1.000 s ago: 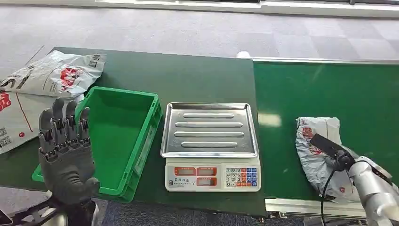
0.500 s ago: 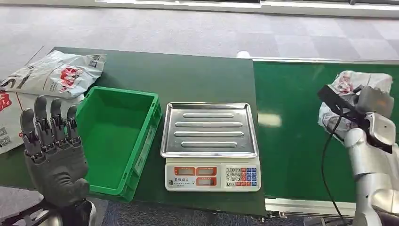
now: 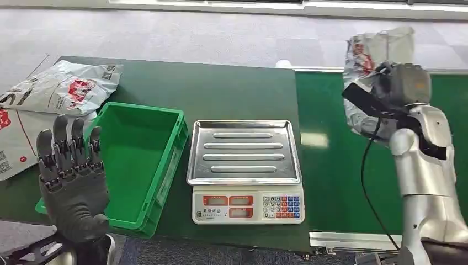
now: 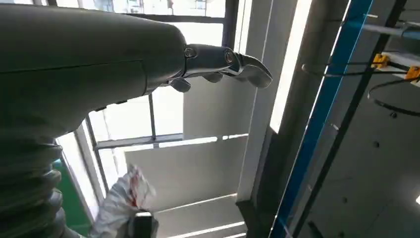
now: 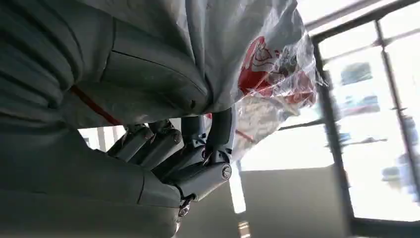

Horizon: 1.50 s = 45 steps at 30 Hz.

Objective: Moved the parcel from conveyor to table for the left to box.

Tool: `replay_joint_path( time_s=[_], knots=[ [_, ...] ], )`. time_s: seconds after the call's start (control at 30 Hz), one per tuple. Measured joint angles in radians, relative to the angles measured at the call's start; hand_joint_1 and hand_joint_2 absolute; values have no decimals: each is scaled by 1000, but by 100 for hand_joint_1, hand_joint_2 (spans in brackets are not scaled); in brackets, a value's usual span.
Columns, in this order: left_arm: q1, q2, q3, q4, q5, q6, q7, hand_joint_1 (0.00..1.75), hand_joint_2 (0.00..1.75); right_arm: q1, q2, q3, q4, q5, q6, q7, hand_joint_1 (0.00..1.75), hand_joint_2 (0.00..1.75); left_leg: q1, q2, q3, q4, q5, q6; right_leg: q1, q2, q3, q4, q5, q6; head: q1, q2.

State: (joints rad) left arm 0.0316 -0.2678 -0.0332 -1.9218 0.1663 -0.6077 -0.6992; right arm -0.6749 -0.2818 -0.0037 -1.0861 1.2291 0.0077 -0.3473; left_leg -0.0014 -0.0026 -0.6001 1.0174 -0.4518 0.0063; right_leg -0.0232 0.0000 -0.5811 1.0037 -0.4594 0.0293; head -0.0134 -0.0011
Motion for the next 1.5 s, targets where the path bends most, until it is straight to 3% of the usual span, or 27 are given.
replay_joint_path(
  time_s=[0.3, 0.57, 0.6, 0.63, 0.73, 0.77, 0.93, 1.03, 1.13, 1.23, 1.37, 1.43, 1.5],
  knots=[
    [-43, 3, -43, 62, 2, 13, 1, 0, 175, -19, 249, 401, 83, -81, 65, -101, 175, 175, 5, 2, -1, 0, 3, -5, 5, 1, -3, 1, 2, -4, 0, 0],
    [-73, 6, -51, 89, 10, 45, 0, 0, 175, -67, 361, 576, 184, -126, 62, -89, 175, 175, 5, 1, -1, 0, 3, -5, 5, 0, -3, 0, 3, -5, 0, 0],
    [-74, 6, -51, 91, 12, 45, 0, 0, 175, -70, 366, 585, 190, -130, 62, -89, 7, 175, 5, 1, -2, 0, 3, -5, 5, 0, -3, 0, 3, -5, 0, 0],
    [-74, 7, -51, 92, 14, 45, 0, 0, 175, -73, 369, 592, 195, -133, 62, -89, 0, 175, 5, 1, -2, 0, 3, -5, 5, 0, -3, 0, 3, -5, 0, 0],
    [-74, 7, -51, 92, 18, 45, 0, 0, 175, -82, 373, 611, 209, -150, 53, -74, 0, 175, 5, 1, -2, 0, 3, -5, 5, 0, -3, 0, 3, -5, 0, 0],
    [-74, 7, -51, 92, 18, 46, 0, 0, 175, -83, 375, 616, 213, -160, 42, -65, 0, 0, 5, 1, -2, 0, 3, -5, 5, 0, -3, 0, 3, -5, 0, 0],
    [-74, 8, -51, 91, 18, 46, -1, 0, 175, -106, 375, 625, 221, -187, 25, -40, 0, 0, 5, 1, -1, 0, 4, -6, 5, 0, -3, 0, 3, -6, 0, 0],
    [-73, 8, -50, 86, 12, 46, -1, 0, 175, -115, 363, 625, 194, -224, -58, 1, 0, 0, 5, 1, -1, 0, 4, -6, 5, 0, -3, 0, 3, -6, 0, 0],
    [-71, 8, -49, 76, 5, 52, -1, 0, 175, -111, 332, 588, 83, -261, -125, 34, 0, 0, 5, 1, -2, 1, 4, -6, 5, 0, -4, 0, 3, -6, 0, 0],
    [-70, 8, -48, 67, 1, 58, -1, 0, 175, -107, 304, 546, -36, -291, -113, 50, 0, 0, 5, 1, -2, 1, 4, -6, 5, 0, -4, 0, 3, -5, 0, 0],
    [-69, 8, -42, 55, -28, 83, -1, 0, 175, -75, 284, 474, -202, -374, -162, 13, 0, 0, 5, 0, -2, 1, 4, -6, 5, -1, -4, 0, 3, -5, 0, 0],
    [-77, 18, -46, 52, -180, 232, -1, 0, 175, -36, 275, 403, -318, -412, -184, -10, 0, 0, 5, -1, -1, 1, 4, -6, 5, -2, -4, -1, 3, -5, -1, 0],
    [-113, 50, -73, 68, -451, 495, 7, 0, 175, 27, 271, 332, -422, -415, -197, -43, 0, 0, 5, -3, -2, 1, 4, -6, 5, -3, -3, -1, 3, -6, 0, 0]
  ],
)
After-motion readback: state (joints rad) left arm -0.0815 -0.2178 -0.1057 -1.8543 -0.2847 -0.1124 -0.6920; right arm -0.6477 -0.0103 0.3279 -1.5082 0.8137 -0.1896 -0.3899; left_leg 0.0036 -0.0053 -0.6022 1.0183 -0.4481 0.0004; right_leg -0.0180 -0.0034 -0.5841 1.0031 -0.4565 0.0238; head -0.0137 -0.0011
